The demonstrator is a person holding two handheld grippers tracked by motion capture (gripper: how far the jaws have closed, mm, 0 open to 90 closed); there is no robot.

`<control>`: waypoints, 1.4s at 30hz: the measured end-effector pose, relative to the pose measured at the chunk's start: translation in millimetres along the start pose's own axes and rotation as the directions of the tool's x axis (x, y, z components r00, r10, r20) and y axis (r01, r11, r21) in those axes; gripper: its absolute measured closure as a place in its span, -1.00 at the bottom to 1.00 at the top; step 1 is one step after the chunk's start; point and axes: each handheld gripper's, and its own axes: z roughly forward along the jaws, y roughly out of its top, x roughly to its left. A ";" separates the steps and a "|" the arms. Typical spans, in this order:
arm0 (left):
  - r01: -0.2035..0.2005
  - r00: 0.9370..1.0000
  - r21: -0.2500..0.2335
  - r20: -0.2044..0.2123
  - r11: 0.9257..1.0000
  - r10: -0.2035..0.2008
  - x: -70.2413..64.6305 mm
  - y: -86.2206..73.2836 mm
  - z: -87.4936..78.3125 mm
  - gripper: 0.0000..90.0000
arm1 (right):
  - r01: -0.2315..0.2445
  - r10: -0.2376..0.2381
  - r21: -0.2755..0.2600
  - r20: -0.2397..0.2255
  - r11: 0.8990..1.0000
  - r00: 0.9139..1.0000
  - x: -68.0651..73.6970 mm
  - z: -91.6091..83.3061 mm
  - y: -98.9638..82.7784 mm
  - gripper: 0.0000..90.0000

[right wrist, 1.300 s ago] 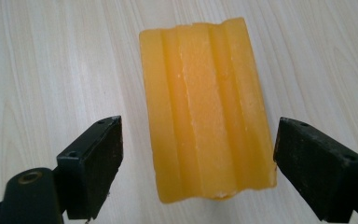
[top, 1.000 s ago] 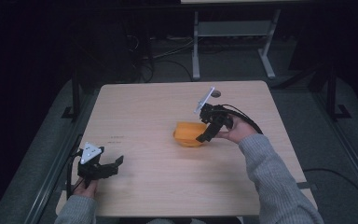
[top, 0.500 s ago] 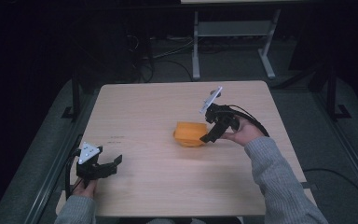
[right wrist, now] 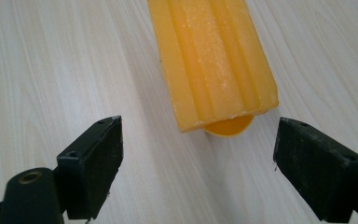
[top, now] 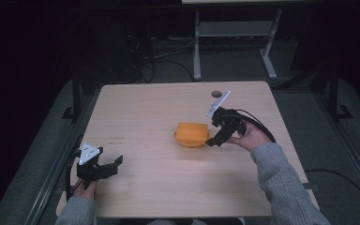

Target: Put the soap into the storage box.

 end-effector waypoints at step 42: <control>-0.009 1.000 0.006 -0.001 1.000 0.009 1.5 0.0 1.5 -0.70 | -0.126 0.126 0.022 0.018 0.992 0.992 5.8 -7.3 -65.7 -0.65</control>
